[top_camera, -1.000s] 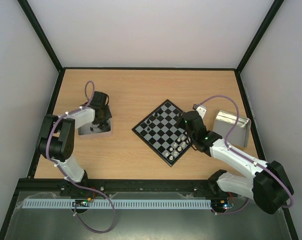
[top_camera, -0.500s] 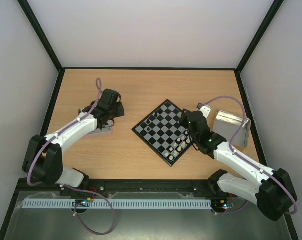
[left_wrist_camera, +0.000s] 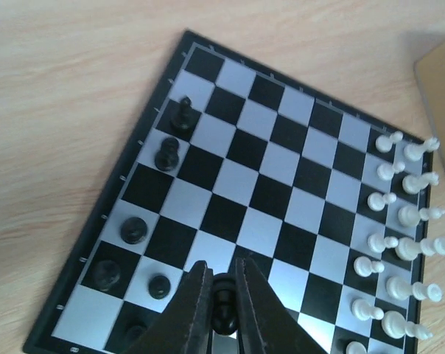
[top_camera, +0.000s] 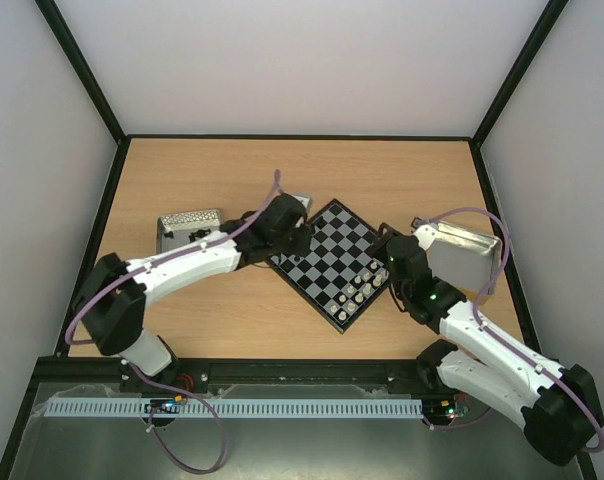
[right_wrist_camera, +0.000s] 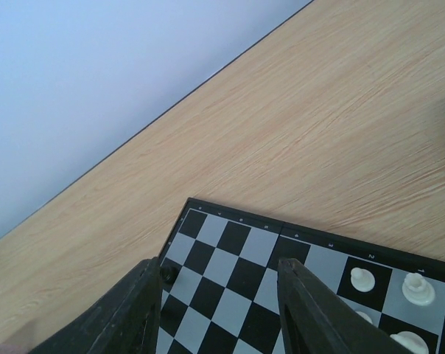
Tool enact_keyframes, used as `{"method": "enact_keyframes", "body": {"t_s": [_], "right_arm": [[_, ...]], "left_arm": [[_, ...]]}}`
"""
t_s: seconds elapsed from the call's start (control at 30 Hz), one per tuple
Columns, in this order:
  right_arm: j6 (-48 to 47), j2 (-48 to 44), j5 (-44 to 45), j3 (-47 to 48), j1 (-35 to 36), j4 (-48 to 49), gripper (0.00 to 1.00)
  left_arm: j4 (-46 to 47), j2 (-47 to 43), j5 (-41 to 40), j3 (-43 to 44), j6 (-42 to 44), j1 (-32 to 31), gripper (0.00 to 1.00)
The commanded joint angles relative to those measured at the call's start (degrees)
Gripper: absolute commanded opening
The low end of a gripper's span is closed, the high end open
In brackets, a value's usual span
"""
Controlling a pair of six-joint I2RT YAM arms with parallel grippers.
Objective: Set up the chess pieces on the board
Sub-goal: Place the chess piece on the chessboard.
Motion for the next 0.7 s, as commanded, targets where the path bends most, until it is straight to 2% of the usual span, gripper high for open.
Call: {"method": "enact_keyframes", "body": {"t_s": [0.0,0.3,0.67], "right_arm": [[2.38,-2.21,4.45,-1.75,-0.22,-0.85,0.43],[3.21,-4.31,4.32,-3.21,-0.22,-0.77,0.43],[2.76,-4.14,2.14,-3.47,-0.24,-0.29,0.43]], "left_arm": [[-3.29,5.69,-1.85,4.35,-0.01,-2.72,0.09],[-14.19,19.57,-6.23,15.53,-3.15,-4.32,0.10],[-20.09,26.03,-8.80,20.61,-6.50,-2.87,0.10]]}}
